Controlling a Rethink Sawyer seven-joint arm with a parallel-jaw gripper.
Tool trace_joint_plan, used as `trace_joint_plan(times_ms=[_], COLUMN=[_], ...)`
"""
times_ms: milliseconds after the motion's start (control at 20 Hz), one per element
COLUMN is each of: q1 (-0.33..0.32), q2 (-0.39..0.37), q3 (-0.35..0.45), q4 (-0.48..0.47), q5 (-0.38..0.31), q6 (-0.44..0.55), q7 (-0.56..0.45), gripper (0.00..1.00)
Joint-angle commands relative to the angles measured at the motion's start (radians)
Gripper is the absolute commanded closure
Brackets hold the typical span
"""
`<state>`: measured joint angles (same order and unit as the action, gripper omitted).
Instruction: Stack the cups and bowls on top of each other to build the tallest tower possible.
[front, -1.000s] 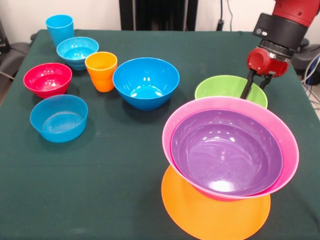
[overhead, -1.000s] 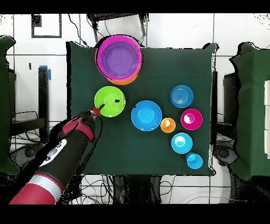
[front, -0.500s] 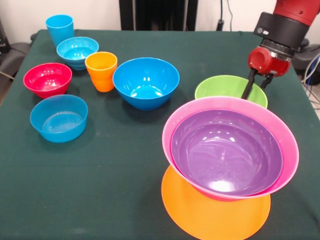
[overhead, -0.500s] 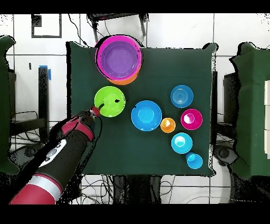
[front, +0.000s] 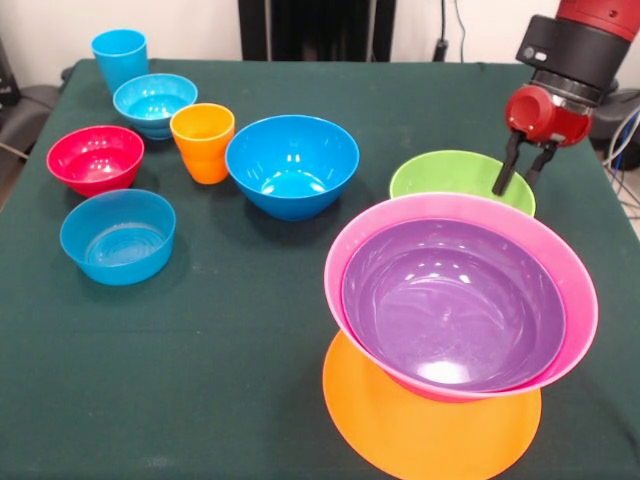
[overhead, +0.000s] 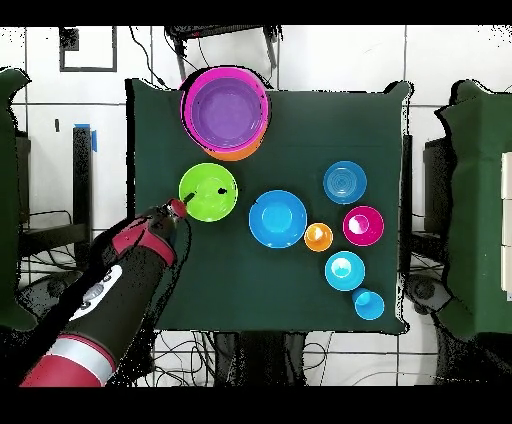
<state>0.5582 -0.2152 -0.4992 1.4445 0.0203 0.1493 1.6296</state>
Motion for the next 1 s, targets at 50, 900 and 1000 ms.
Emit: trace_joint_plan(times_ms=[50,900,1000], q1=[-0.005,-0.013,-0.014], q2=[-0.013,-0.009,-0.009], q3=[0.106,0.106,0.106], q4=[-0.048,-0.042,-0.042], q5=[0.025,0.018,0.017], q6=[0.135,0.113,0.109], q7=[0.136,0.138,0.137], gripper=[0.00,1.00,1.00])
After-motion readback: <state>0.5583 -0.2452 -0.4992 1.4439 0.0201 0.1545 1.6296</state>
